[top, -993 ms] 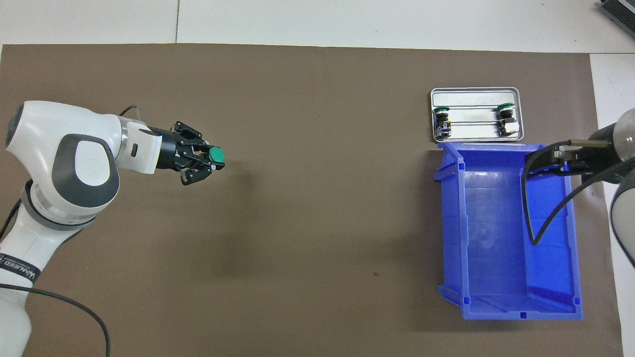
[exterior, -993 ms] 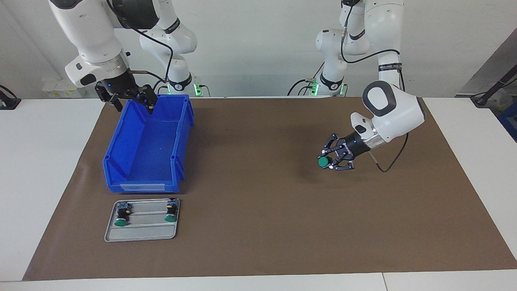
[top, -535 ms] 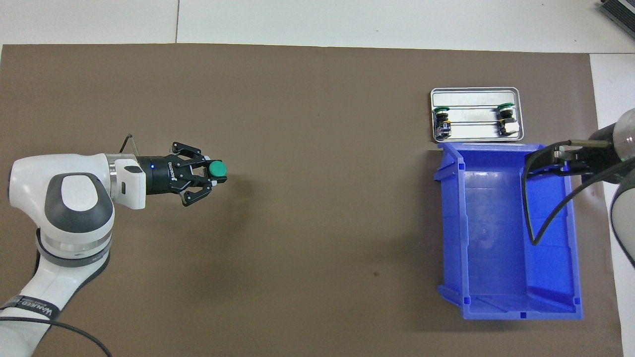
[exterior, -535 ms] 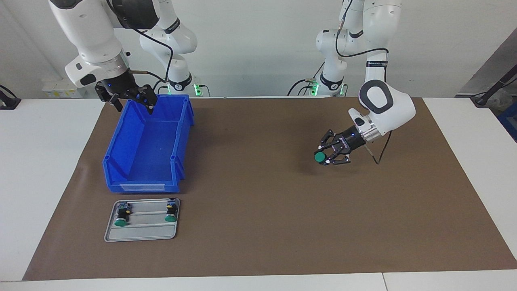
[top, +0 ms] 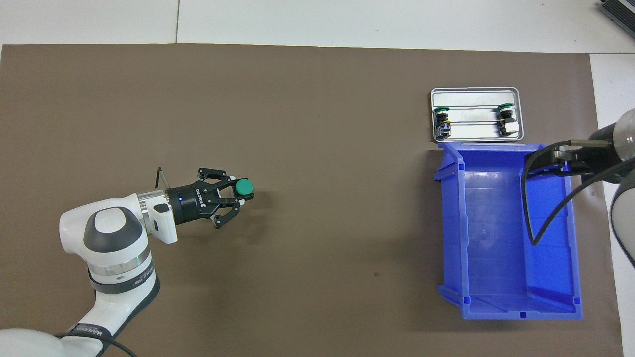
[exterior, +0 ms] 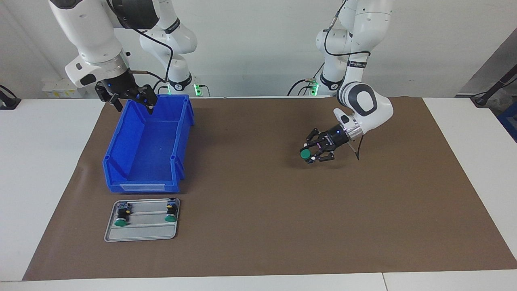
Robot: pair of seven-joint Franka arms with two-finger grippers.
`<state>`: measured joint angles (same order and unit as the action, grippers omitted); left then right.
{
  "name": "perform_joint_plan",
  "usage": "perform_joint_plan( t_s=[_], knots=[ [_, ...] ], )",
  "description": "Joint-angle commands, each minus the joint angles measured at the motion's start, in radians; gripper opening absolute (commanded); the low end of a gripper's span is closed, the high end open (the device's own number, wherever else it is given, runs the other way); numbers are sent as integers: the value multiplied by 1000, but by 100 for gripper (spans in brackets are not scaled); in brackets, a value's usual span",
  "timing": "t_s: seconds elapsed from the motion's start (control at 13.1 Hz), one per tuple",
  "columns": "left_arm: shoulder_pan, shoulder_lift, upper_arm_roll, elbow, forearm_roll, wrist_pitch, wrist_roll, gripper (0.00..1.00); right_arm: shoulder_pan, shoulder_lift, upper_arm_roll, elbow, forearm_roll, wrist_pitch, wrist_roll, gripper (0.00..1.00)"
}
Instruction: Place and press button with both arms
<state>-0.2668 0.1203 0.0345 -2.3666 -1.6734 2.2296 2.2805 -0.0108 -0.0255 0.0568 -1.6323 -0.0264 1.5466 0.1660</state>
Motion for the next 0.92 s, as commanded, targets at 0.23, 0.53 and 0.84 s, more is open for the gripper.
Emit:
perform_joint_plan(
  t_s=[0.23,0.53,0.84],
  knots=[
    [-45,35,7,-51,-187,-79,186,16,-8,-25,5,-31,11,17,-20,100],
    [-29,49,10,-98,-270,-220,290,16,-8,-25,5,-29,11,17,-20,100],
    [-23,48,10,-151,-315,-295,346,16,-8,-25,5,-31,11,17,-20,100]
  ],
)
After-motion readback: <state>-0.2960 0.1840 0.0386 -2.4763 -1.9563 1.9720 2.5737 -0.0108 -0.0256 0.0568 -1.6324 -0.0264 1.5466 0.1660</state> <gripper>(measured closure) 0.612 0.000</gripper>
